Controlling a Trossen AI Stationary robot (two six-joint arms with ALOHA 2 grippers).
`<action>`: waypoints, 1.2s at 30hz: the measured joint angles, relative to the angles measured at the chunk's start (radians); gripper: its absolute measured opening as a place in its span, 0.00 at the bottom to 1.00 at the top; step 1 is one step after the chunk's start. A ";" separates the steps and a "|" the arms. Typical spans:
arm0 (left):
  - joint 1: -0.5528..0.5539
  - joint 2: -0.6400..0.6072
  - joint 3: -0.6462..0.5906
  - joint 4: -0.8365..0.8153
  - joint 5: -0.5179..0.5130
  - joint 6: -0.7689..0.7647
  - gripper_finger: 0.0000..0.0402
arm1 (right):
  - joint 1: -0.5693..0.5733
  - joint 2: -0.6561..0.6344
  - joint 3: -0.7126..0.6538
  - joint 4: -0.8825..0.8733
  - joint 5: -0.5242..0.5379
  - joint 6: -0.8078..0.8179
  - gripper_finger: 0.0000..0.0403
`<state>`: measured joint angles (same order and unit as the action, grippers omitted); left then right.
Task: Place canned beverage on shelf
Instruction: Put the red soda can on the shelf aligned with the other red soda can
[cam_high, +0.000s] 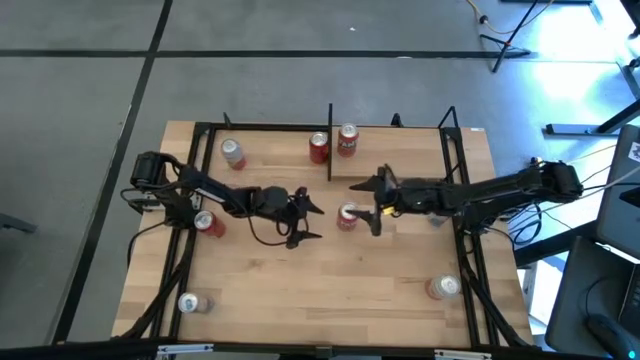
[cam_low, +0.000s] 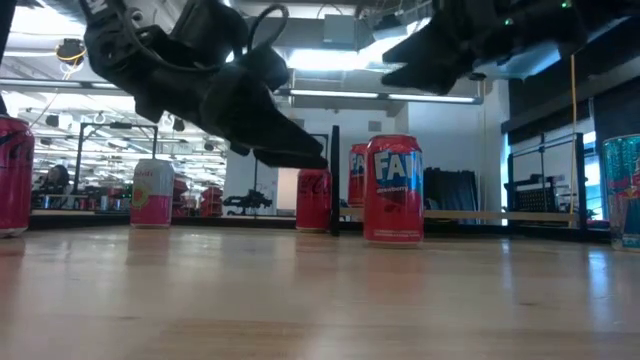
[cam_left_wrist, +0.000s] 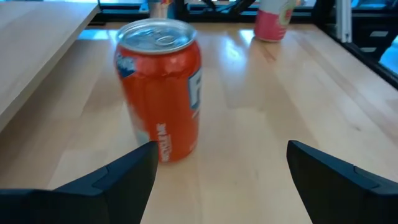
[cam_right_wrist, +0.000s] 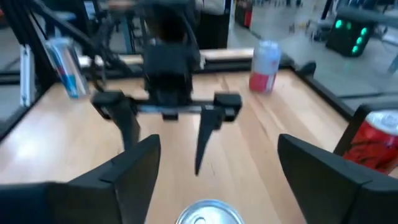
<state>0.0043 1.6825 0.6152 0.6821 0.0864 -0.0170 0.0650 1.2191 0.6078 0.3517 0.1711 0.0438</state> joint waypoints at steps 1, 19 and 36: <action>-0.004 0.000 0.000 0.007 0.000 0.000 0.83 | 0.000 0.015 0.003 -0.005 0.001 0.000 0.81; -0.011 0.000 0.000 0.016 0.000 0.001 0.83 | 0.000 0.123 0.003 -0.142 -0.033 -0.027 0.83; -0.011 0.000 0.000 0.015 0.000 0.002 0.83 | 0.001 0.269 0.003 -0.054 0.012 -0.032 0.68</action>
<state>-0.0071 1.6825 0.6151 0.6971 0.0860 -0.0151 0.0662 1.4883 0.6106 0.2977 0.1832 0.0117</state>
